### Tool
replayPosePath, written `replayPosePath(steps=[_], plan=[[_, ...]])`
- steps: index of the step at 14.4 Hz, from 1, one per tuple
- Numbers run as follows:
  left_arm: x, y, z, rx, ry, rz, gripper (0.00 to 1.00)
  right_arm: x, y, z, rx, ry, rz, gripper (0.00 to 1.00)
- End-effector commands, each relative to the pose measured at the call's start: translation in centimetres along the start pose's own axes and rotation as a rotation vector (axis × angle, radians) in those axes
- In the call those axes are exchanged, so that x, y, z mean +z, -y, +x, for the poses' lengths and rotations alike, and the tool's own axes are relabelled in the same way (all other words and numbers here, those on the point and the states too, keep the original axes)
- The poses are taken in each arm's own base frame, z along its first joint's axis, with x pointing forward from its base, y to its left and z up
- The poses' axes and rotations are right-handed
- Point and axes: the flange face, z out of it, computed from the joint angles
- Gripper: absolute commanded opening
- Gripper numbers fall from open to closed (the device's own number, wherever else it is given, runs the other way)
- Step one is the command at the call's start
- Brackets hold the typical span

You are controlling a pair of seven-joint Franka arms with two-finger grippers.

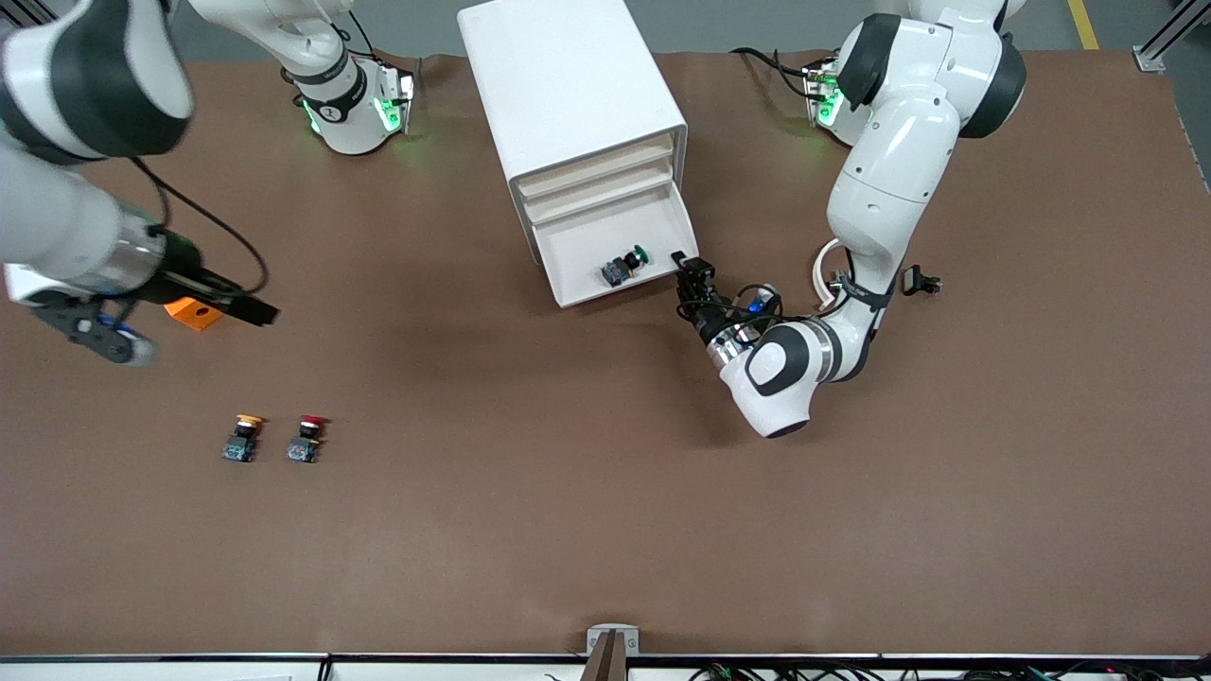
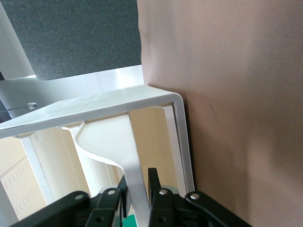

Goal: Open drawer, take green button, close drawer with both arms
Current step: 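Reach the right gripper into the open drawer toward the green button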

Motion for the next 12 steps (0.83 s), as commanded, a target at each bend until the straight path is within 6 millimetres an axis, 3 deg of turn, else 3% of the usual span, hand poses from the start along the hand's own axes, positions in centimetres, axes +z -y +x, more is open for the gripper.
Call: replayPosePath(steps=[1, 2, 3, 4, 8, 12], plan=[[-0.1, -0.3, -0.7, 0.004, 0.016, -0.001, 0.2, 1.9, 5.2, -3.1, 0.074, -0.006, 0.005, 1.0], [0.0, -0.4, -0.7, 0.006, 0.016, -0.001, 0.37, 2.3, 7.1, -4.6, 0.093, -0.014, 0.007, 1.0], [0.1, -0.4, -0.8, 0.006, 0.016, -0.005, 0.63, 2.9, 8.7, -6.0, 0.113, -0.02, 0.009, 1.0], [-0.1, -0.5, -0.8, 0.006, 0.02, -0.013, 1.0, 4.1, 11.1, -8.0, 0.13, -0.022, 0.003, 1.0], [-0.8, -0.4, -0.8, 0.02, 0.032, -0.042, 1.0, 9.7, 19.1, -14.8, 0.215, -0.055, 0.006, 1.0], [-3.8, 2.3, -2.3, 0.17, 0.018, -0.125, 1.0, 15.1, 23.9, -18.3, 0.262, -0.085, -0.004, 1.0]])
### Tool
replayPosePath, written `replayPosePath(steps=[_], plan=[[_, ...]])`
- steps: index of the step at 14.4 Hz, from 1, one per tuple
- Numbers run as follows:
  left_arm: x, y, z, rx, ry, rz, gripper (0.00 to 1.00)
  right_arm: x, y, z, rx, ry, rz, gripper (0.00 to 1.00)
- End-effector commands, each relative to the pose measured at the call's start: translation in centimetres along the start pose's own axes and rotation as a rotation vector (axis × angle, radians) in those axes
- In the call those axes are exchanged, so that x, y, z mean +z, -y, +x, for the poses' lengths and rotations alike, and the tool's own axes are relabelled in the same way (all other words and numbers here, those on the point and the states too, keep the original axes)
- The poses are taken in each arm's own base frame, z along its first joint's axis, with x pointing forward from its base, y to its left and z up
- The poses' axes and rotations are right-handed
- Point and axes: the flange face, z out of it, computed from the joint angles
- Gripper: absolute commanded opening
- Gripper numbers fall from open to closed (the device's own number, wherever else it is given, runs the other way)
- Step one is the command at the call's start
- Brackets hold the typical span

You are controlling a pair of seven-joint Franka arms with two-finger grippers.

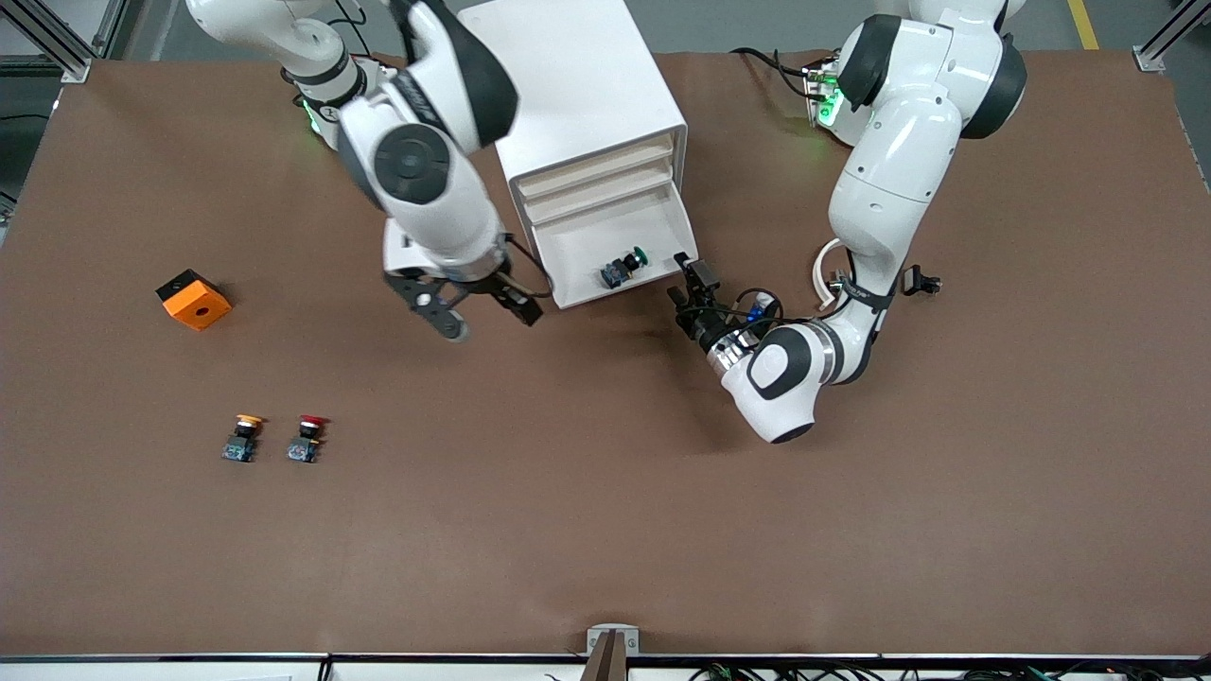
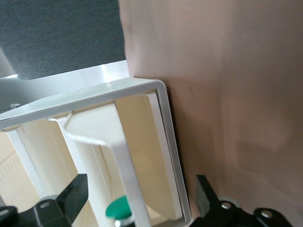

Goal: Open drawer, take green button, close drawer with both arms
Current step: 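Reach the right gripper into the open drawer toward the green button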

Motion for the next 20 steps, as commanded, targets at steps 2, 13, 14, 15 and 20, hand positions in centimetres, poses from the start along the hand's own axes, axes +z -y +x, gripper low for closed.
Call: replayPosePath(steps=[2, 13, 14, 15, 20], plan=[[-3.7, 2.8, -1.5, 0.197, -0.033, -0.085, 1.0, 3.3, 2.9, -2.4, 0.046, -0.044, -0.024, 1.0], [-13.9, 10.4, 0.2, 1.057, -0.504, -0.307, 1.0, 9.1, 5.1, -10.9, 0.083, -0.049, 0.004, 1.0], [-14.7, 10.7, -0.6, 1.074, -0.548, -0.379, 1.0, 9.9, 5.2, -11.2, 0.077, -0.047, -0.004, 1.0], [-14.9, 10.5, -1.4, 1.083, -0.593, -0.434, 1.0, 10.1, 5.2, -11.4, 0.075, -0.044, -0.004, 1.0], [-14.8, 9.8, -5.3, 1.175, -0.832, -0.623, 1.0, 12.1, 5.1, -13.1, 0.047, -0.045, -0.035, 1.0]])
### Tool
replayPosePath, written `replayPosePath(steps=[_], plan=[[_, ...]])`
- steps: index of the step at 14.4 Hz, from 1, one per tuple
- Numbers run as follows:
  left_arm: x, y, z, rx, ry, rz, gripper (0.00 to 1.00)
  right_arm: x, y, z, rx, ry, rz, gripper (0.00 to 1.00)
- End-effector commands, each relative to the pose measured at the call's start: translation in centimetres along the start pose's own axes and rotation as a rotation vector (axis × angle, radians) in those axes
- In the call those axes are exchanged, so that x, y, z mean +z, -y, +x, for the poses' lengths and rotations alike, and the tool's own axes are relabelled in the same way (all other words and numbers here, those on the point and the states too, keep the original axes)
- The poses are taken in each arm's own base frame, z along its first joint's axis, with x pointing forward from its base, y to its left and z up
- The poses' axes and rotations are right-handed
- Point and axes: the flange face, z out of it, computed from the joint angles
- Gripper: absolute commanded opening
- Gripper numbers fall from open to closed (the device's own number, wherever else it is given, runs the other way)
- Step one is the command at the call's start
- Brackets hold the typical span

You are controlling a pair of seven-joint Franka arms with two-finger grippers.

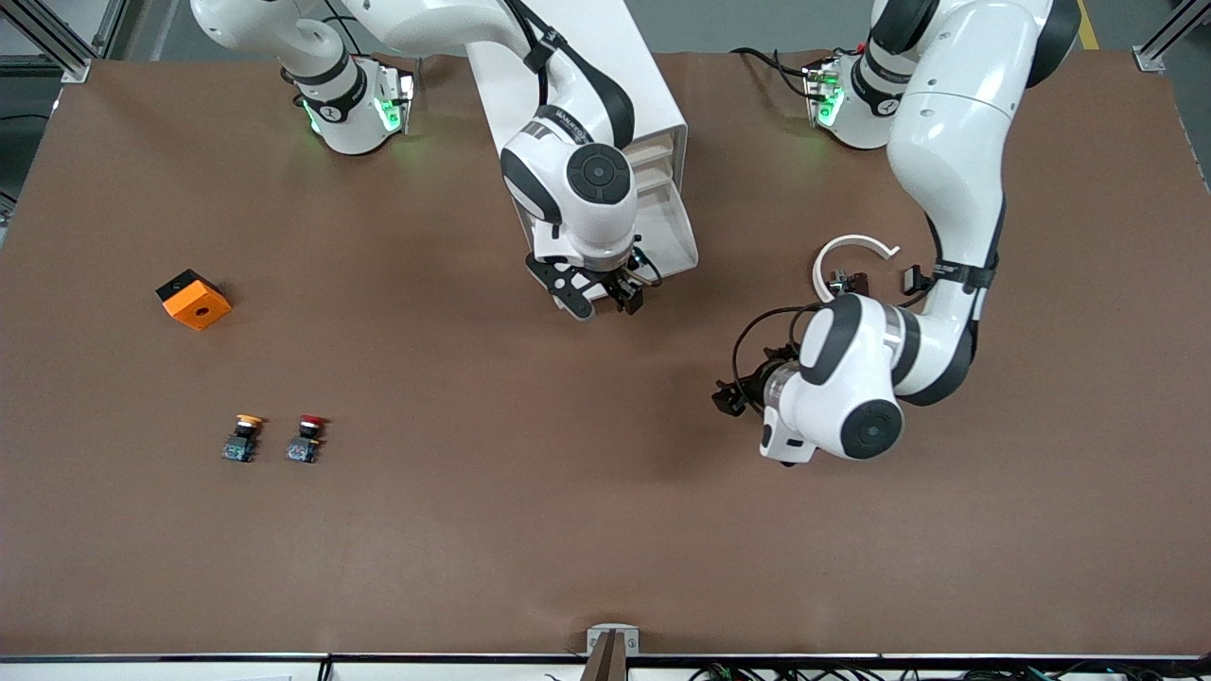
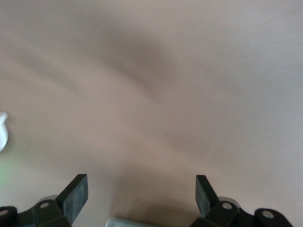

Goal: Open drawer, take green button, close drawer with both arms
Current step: 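Grasp the green push-button with the right gripper and lift it out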

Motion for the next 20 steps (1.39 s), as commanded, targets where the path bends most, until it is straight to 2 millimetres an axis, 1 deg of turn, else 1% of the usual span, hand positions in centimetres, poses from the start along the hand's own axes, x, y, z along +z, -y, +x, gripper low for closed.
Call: replayPosePath(steps=[1, 4, 6, 7, 10, 12, 16, 18, 20], plan=[[-0.5, -1.4, -0.4, 0.078, -0.129, -0.032, 1.0, 1.1, 0.3, -1.3, -0.008, -0.004, -0.014, 1.0], [-1.1, -3.1, -1.2, 0.142, -0.271, -0.049, 1.0, 2.3, 0.1, -1.9, -0.019, -0.007, -0.036, 1.0], [-1.1, -3.9, -1.5, 0.167, -0.32, -0.069, 1.0, 2.4, 0.1, -2.6, -0.029, -0.008, -0.038, 1.0], [-0.5, -4.3, -2.0, 0.182, -0.332, -0.062, 1.0, 2.4, 0.0, -2.9, -0.031, -0.007, -0.038, 1.0], [-0.2, -4.7, -2.2, 0.197, -0.356, -0.067, 1.0, 3.0, -0.1, -3.7, -0.031, -0.003, -0.045, 1.0], [0.4, -5.6, -3.0, 0.222, -0.381, -0.068, 1.0, 3.1, -0.1, -4.0, -0.034, -0.004, -0.047, 1.0], [2.1, -5.4, -3.1, 0.228, -0.379, -0.057, 1.0, 3.1, -0.1, -4.0, -0.032, -0.004, -0.045, 1.0], [2.4, -5.2, -3.0, 0.227, -0.376, -0.05, 1.0, 3.1, -0.1, -4.1, -0.034, -0.004, -0.045, 1.0], [2.7, -4.8, -2.8, 0.234, -0.392, -0.036, 1.0, 3.1, -0.2, -4.8, -0.045, -0.006, -0.044, 0.85]])
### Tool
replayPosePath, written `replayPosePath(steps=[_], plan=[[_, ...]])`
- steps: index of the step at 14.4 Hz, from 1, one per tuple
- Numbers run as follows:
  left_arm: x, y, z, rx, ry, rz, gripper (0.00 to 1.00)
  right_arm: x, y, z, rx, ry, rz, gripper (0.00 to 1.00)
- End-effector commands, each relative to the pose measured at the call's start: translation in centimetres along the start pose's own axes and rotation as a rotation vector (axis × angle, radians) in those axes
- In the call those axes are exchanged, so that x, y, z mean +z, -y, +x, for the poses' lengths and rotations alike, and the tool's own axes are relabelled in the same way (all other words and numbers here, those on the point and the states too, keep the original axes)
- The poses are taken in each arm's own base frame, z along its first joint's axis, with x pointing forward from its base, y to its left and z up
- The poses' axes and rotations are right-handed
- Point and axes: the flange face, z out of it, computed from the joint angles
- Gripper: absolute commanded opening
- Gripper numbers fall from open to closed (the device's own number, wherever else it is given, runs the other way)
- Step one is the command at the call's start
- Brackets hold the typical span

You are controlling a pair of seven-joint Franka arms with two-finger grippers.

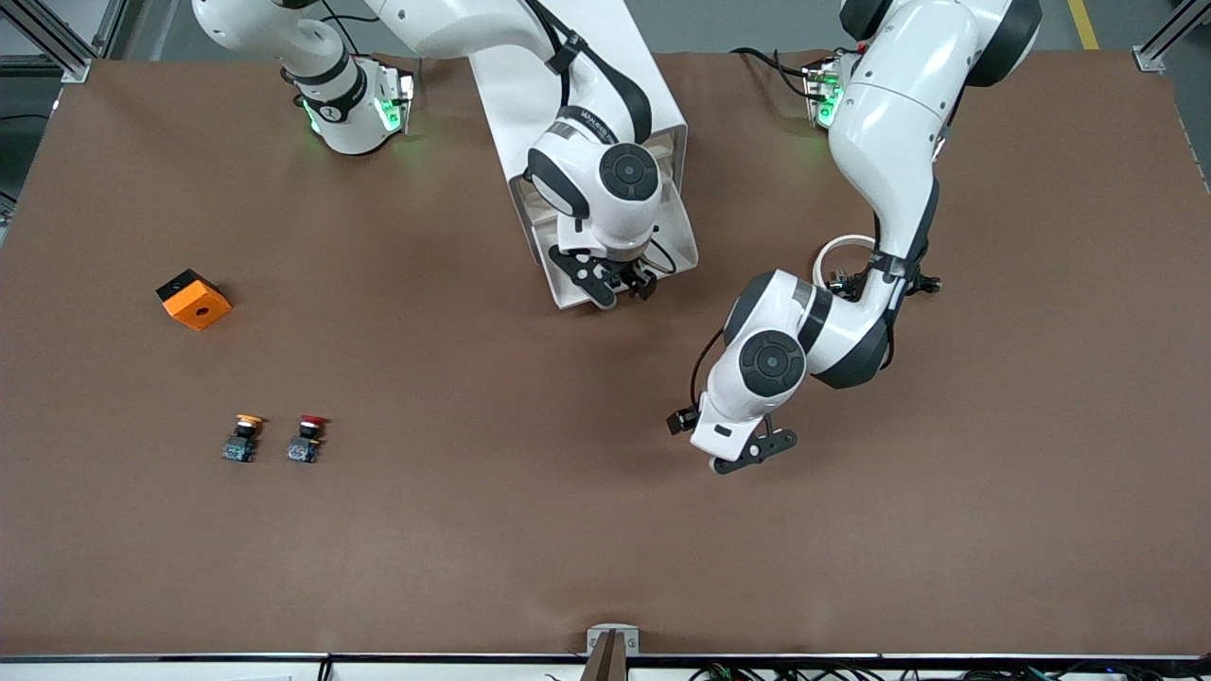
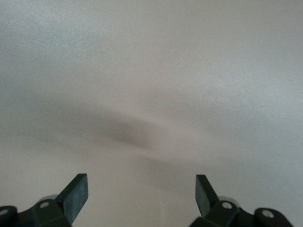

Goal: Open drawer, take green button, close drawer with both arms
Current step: 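Grasp the green push-button with the right gripper and lift it out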

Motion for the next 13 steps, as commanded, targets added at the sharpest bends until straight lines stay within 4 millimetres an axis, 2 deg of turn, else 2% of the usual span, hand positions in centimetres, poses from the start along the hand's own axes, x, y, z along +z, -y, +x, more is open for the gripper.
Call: replayPosePath(steps=[1, 2, 5, 10, 12, 13], plan=[[0.3, 0.5, -0.3, 0.036, -0.035, 0.011, 1.0, -0.2, 0.2, -1.1, 0.005, -0.001, 0.003, 0.78], [0.5, 0.3, -0.6, 0.041, -0.04, 0.005, 1.0, -0.2, 0.3, -1.1, 0.005, 0.0, 0.004, 0.71], [1.0, 0.3, -0.8, 0.051, -0.049, 0.014, 1.0, -0.1, 0.2, -1.3, 0.004, -0.001, 0.003, 0.68], [1.5, 0.6, -1.0, 0.051, -0.05, 0.013, 1.0, -0.1, 0.2, -1.4, 0.002, -0.001, 0.001, 0.68], [0.7, 0.3, -1.1, 0.047, -0.055, 0.006, 1.0, 0.0, 0.1, -1.3, 0.003, -0.002, -0.003, 0.66], [0.5, 0.1, -1.4, 0.049, -0.056, 0.002, 1.0, 0.0, 0.1, -1.3, 0.002, -0.002, -0.004, 0.54]])
